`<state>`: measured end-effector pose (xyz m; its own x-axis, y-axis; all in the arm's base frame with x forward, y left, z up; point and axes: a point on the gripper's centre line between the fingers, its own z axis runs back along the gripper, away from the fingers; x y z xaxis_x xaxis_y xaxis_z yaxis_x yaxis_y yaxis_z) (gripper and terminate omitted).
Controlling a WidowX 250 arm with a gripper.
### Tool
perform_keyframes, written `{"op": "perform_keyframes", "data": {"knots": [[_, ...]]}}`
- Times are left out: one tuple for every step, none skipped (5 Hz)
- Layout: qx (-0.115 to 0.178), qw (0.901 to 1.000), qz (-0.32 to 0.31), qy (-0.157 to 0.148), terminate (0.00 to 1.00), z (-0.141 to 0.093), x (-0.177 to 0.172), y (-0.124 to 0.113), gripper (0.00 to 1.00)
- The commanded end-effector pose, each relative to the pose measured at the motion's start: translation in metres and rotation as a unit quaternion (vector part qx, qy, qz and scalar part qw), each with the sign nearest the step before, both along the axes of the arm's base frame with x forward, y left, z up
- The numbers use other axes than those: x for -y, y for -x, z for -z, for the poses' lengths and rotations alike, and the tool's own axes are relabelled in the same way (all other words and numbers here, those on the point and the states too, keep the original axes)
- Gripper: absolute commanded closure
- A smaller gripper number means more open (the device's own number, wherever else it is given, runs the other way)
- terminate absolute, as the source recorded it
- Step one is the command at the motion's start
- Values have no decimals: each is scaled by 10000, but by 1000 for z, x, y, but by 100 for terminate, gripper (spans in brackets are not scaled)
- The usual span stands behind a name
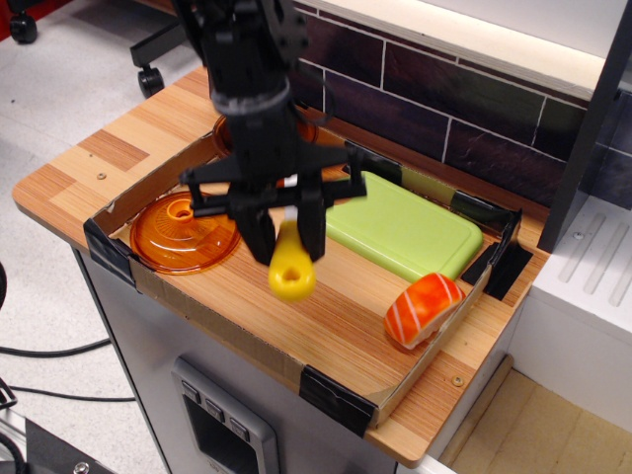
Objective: Put knife on cutting board
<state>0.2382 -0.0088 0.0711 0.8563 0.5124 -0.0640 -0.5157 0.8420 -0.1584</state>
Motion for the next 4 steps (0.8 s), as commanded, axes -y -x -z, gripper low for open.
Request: {"op": "perform_keyframes", "data": {"knots": [[83,9762,-2121,450,0,-28,24,-59,100],[12,9415,-3328,534,0,-23,36,-69,100],[-143,8912,-4487,649,0,-10,46,-72,100],[-184,8432,-5295,915,0,-3,54,-71,100]]}}
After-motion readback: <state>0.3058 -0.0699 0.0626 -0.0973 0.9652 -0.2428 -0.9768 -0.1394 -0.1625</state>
